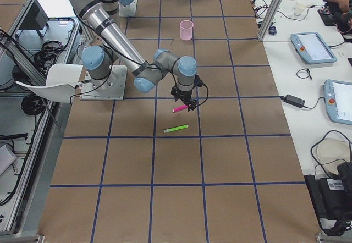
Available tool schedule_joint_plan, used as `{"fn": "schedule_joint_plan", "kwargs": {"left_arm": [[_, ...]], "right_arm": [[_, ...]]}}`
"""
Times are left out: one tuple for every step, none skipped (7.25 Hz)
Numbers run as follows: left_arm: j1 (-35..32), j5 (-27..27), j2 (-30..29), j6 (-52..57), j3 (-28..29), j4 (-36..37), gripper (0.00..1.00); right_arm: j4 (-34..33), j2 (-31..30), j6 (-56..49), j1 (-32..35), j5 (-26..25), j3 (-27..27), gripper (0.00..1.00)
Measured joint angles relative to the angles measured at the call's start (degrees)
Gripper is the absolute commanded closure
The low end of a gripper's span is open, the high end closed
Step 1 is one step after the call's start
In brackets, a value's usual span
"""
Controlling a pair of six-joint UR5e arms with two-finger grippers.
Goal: Insert purple and pink pens into pink cup
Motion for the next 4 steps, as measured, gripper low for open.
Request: {"fn": "schedule_joint_plan", "kwargs": {"left_arm": [[0.1,0.4,-0.8,-0.2,-0.3,0.3,0.06],[0.2,0.6,-1.4,-0.2,-0.4,0.8,0.12],[0.3,0.7,-1.9,-0.3,-0.3,1.3,0.14],[0.3,0.7,-2.3,-0.4,-0.3,1.6,0.18]], "right_arm": [[-0.1,0.6,1.0,-0.2,0.0,0.6,0.01],[-0.2,1.5,2.4,-0.3,0.1,0.9,0.05],[-0.2,2.2,3.4,-0.4,0.1,1.1,0.12],[-0.3,2.5,4.2,-0.4,0.1,1.4,0.22]]}}
